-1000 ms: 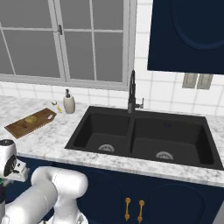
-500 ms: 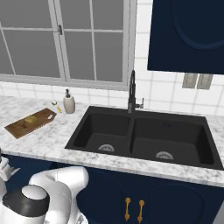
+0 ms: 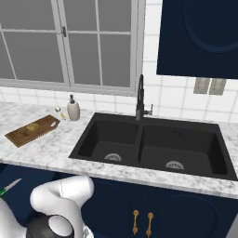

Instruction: Place the appropriate cutting tool for cutting the potato skin on the cutting board.

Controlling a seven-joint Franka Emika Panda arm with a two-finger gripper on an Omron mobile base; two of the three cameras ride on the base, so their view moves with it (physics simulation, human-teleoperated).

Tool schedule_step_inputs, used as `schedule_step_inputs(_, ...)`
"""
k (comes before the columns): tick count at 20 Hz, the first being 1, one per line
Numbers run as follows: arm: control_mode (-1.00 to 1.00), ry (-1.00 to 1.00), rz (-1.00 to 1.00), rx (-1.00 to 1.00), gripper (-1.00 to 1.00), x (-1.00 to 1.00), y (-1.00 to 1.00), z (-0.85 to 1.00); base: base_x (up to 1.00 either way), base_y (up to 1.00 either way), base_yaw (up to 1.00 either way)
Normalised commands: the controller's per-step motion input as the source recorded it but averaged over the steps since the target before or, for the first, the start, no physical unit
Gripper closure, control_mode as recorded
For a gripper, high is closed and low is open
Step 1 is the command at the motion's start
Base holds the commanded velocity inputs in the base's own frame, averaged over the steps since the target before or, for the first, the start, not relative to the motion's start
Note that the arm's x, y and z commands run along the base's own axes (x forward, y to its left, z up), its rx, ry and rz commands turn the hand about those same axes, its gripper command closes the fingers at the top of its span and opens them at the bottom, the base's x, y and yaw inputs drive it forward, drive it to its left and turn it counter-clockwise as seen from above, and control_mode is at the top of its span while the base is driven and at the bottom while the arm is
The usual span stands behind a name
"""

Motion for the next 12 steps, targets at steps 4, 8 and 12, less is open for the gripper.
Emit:
schedule_step_inputs(4, -1.0, -0.09, 0.0, -0.16, 1.0, -0.34, 0.0, 0.99, 0.0, 0.0, 0.0)
schedule_step_inputs(8, -1.0, -0.28, 0.0, -0.16, 1.0, 0.09, -0.02, 0.85, 0.0, 0.0, 0.0)
schedule_step_inputs(12, -1.0, -0.3, 0.0, -0.07, 1.0, 0.51, -0.01, 0.84, 0.0, 0.0, 0.0)
